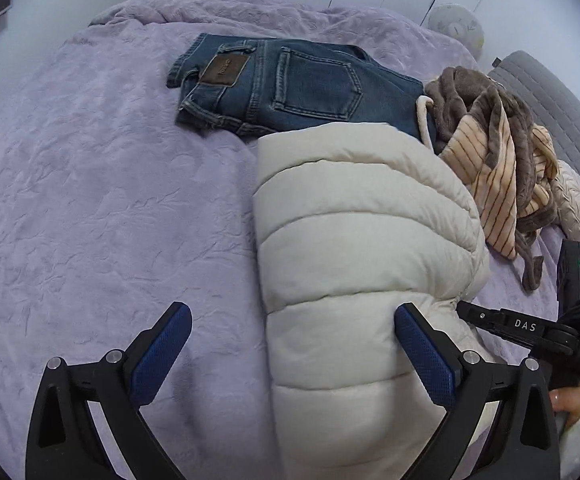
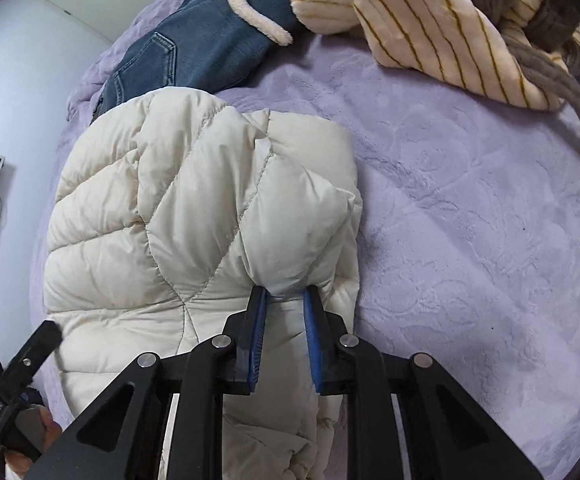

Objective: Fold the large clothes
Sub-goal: 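Open both tools and release the folded jacket bundle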

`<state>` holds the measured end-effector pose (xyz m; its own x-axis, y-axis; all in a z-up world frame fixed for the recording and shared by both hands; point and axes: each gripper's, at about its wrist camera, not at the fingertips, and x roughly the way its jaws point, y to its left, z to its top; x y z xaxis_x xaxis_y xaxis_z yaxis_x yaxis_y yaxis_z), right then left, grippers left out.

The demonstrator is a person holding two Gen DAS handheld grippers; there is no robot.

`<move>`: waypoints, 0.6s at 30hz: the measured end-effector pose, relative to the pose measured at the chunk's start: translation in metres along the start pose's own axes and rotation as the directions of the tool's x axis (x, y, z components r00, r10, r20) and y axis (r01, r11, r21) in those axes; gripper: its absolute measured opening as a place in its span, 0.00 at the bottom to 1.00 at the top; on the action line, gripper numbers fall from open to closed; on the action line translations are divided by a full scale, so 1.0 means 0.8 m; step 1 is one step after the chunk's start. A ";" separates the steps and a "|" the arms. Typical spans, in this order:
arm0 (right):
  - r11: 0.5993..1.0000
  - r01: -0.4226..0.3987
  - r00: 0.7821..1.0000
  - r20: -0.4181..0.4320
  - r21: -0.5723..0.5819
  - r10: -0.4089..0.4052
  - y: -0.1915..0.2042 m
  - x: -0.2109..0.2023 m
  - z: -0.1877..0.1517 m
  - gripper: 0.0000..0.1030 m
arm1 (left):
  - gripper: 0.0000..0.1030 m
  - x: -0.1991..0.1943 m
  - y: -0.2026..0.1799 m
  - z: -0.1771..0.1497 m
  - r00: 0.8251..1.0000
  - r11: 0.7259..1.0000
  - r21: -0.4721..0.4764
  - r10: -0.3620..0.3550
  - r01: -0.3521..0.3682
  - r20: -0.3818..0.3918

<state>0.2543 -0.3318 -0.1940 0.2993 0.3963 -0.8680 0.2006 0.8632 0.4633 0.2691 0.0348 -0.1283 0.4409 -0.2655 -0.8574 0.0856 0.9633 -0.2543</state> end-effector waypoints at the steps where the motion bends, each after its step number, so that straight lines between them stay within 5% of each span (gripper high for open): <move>1: 1.000 0.000 1.000 -0.001 -0.001 0.000 -0.004 0.002 -0.003 0.20 | 0.99 0.008 0.008 -0.006 1.000 1.000 -0.007 0.002 -0.003 -0.024; 8: 0.999 0.033 0.999 -0.013 0.033 -0.033 -0.024 0.034 -0.012 0.21 | 0.99 0.051 0.015 -0.024 0.996 0.999 -0.038 -0.024 0.021 -0.084; 18: 0.999 0.003 1.000 -0.004 0.032 -0.003 -0.007 -0.025 -0.014 0.21 | 0.99 0.023 0.009 -0.009 0.996 0.999 -0.006 0.040 -0.040 -0.086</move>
<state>0.2370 -0.3413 -0.1816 0.2946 0.3955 -0.8699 0.2312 0.8538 0.4664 0.2716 0.0364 -0.1488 0.3657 -0.2293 -0.9021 0.0621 0.9730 -0.2221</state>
